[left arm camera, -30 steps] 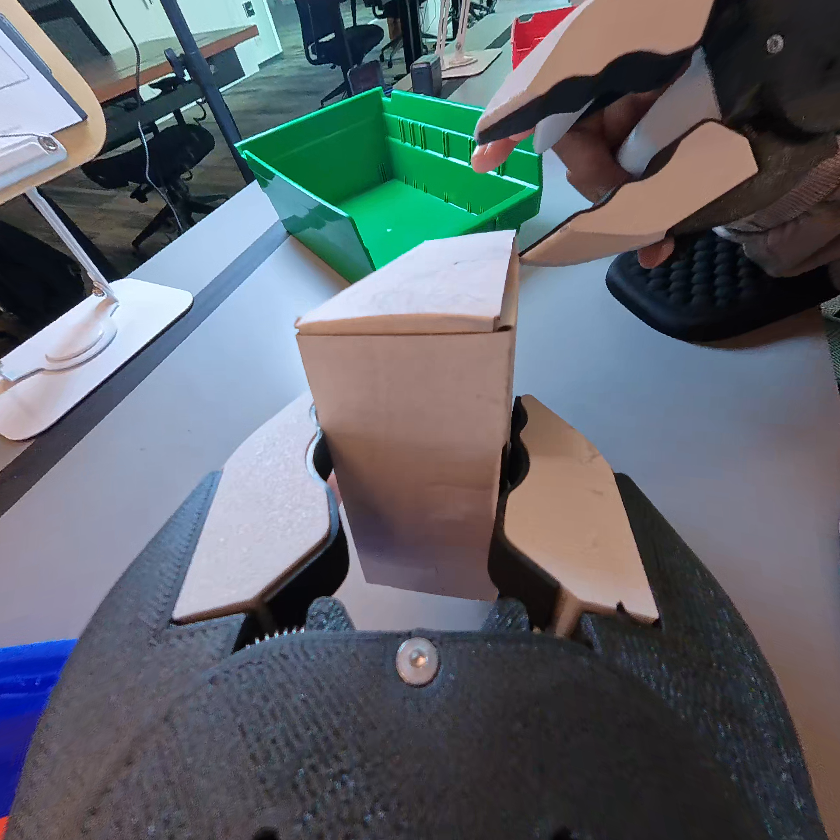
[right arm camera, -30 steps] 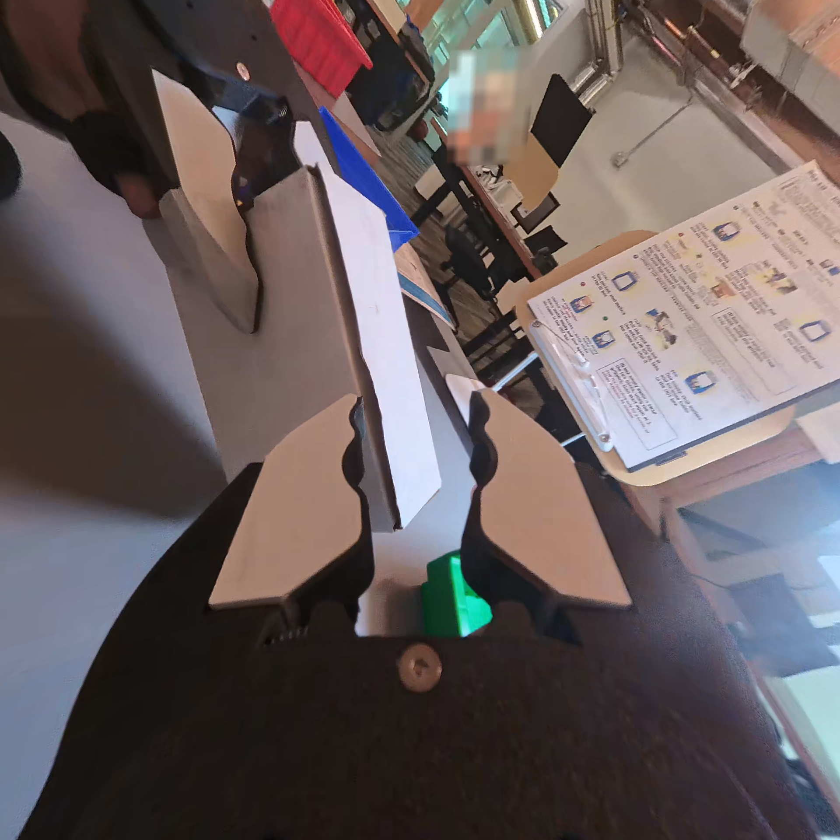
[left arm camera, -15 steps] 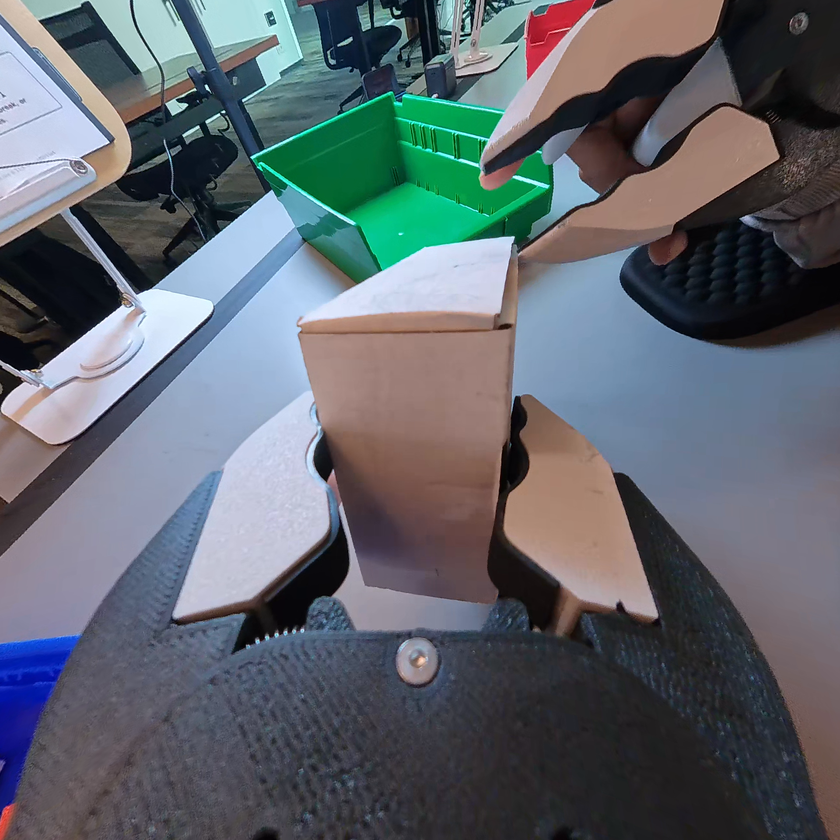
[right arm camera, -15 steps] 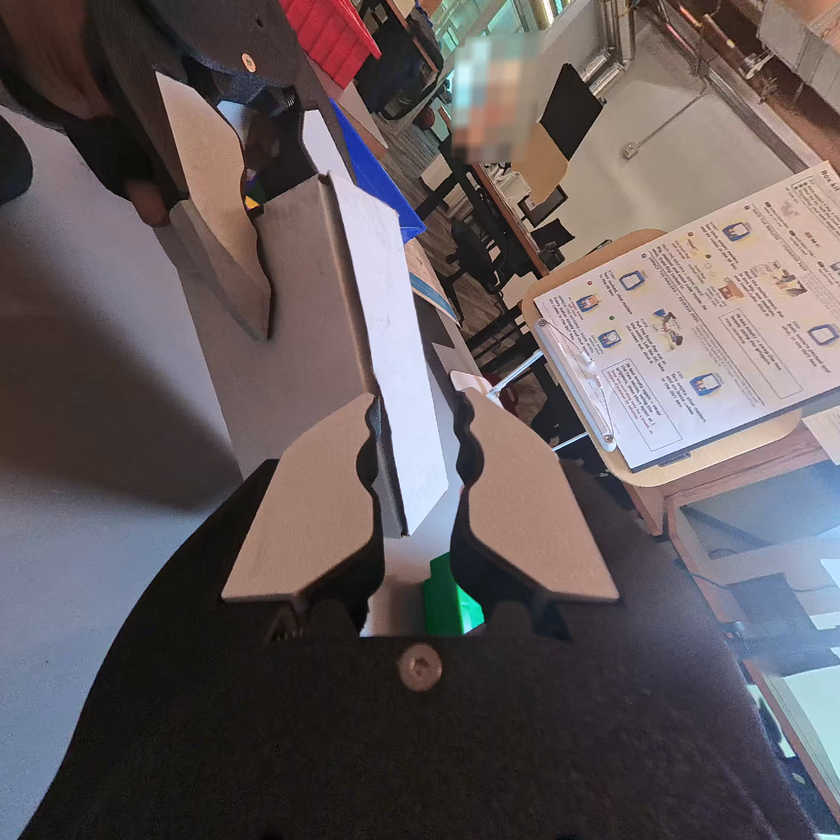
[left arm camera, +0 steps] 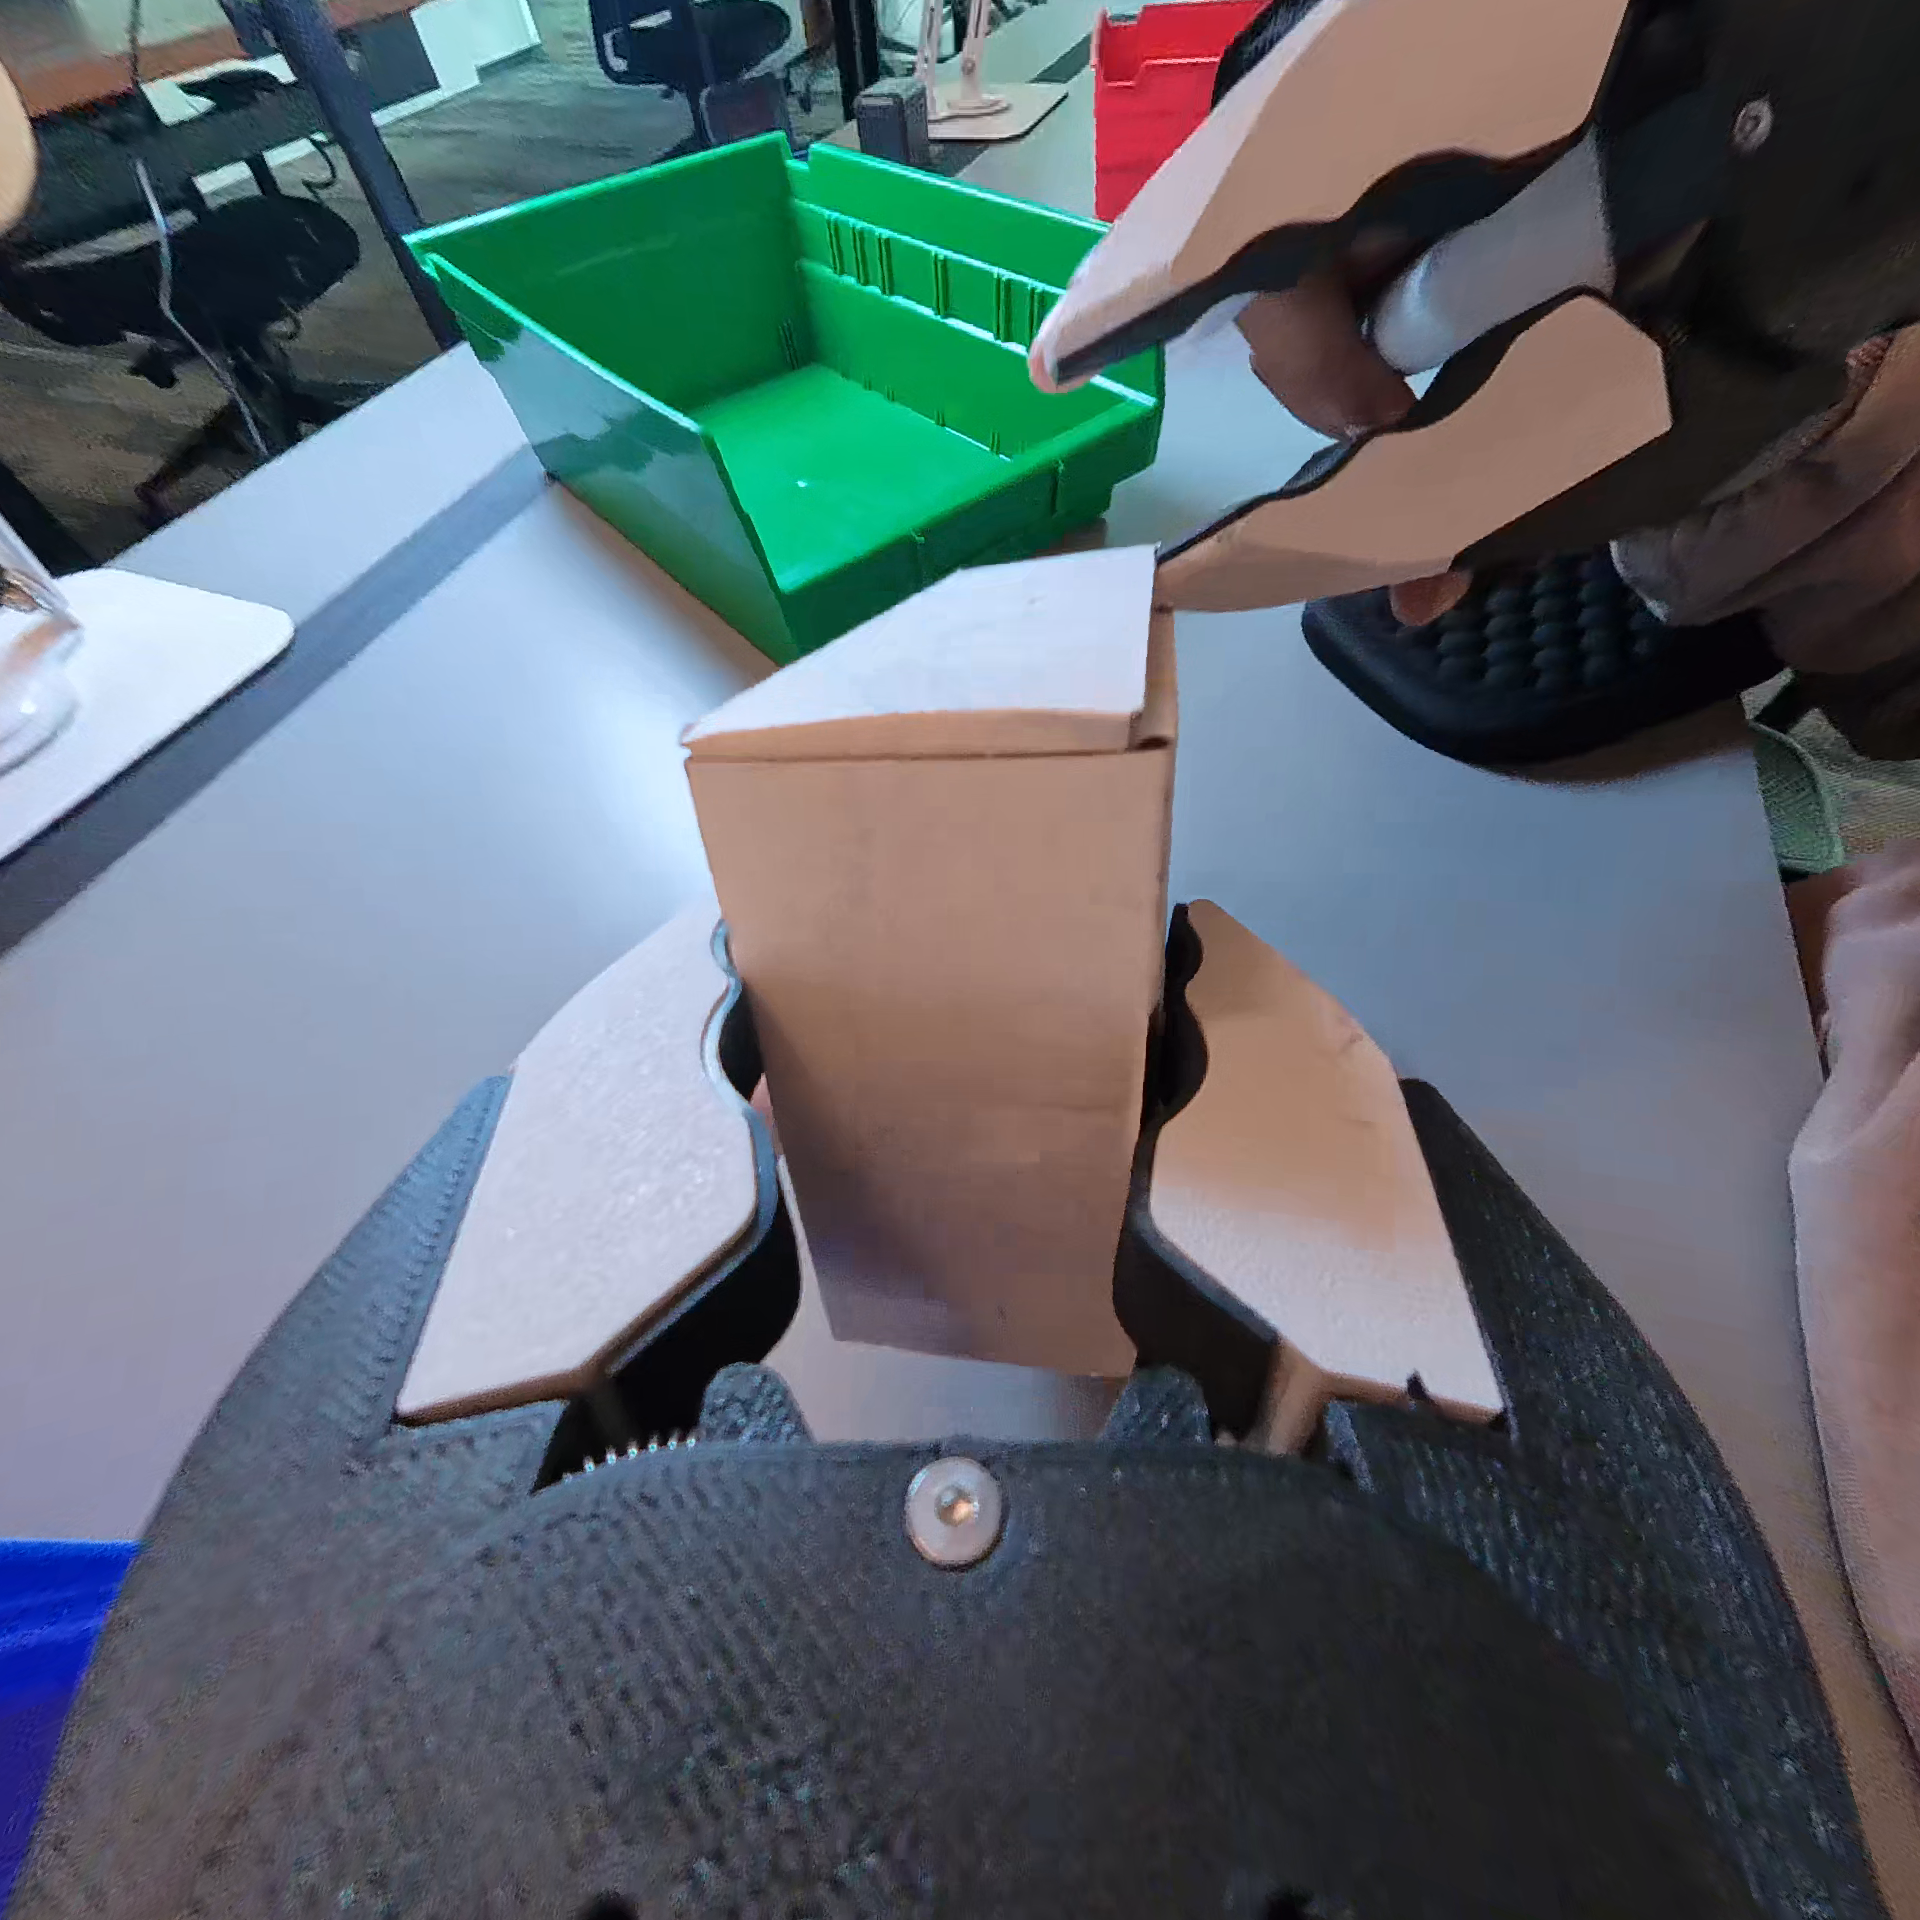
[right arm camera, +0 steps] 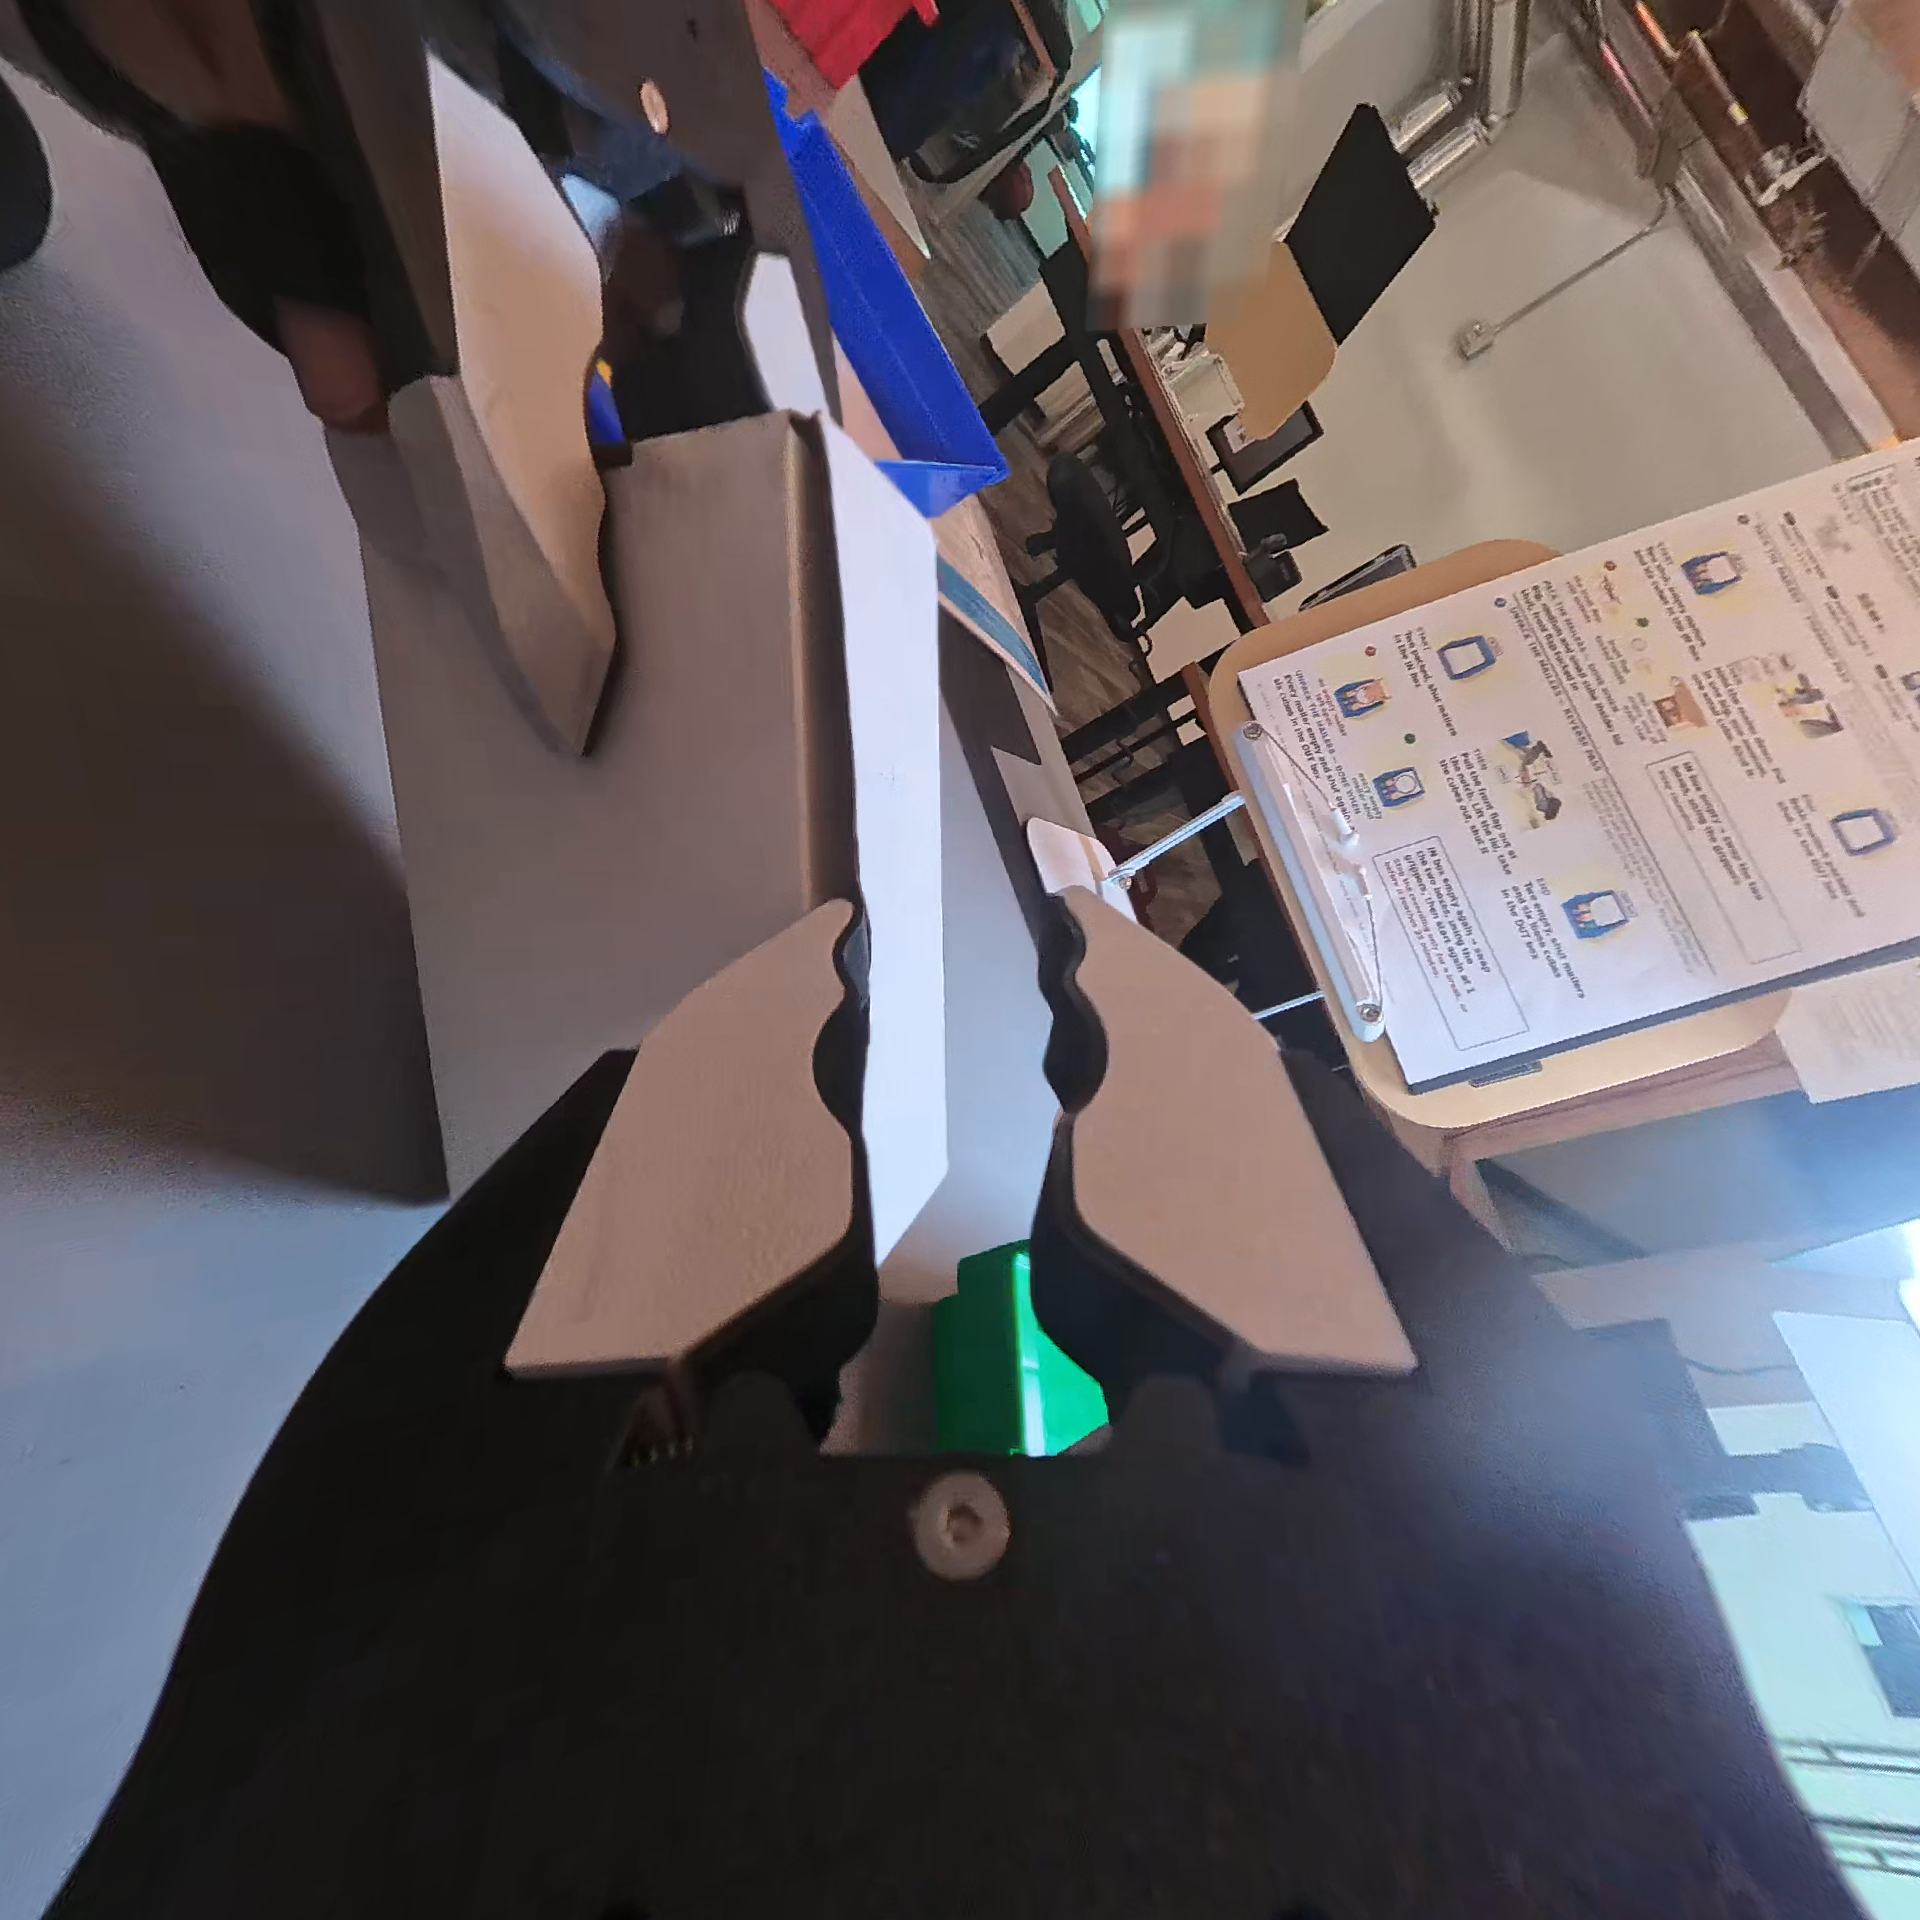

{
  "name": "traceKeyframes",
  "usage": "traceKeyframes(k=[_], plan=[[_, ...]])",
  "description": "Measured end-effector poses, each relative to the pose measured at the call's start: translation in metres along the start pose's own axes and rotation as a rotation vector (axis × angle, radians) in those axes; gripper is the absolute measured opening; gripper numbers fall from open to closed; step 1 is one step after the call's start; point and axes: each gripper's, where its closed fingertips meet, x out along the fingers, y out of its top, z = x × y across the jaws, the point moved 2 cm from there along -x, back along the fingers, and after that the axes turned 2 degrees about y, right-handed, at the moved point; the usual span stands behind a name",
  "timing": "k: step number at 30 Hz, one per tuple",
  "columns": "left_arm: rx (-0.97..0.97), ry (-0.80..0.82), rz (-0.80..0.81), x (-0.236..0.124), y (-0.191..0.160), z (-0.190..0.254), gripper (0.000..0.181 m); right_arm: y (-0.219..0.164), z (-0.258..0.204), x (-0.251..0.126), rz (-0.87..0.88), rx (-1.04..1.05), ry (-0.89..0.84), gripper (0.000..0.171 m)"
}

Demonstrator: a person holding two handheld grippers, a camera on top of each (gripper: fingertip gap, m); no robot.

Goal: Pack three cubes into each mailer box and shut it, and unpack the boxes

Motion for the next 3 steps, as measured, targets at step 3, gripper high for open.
traceKeyframes(k=[3], plan=[[-0.012, -0.018, 0.009, 0.0033, -0.0080, -0.0011, 0.075, 0.0017, -0.0052, 0.0030, -0.045, -0.068, 0.033, 0.023]])
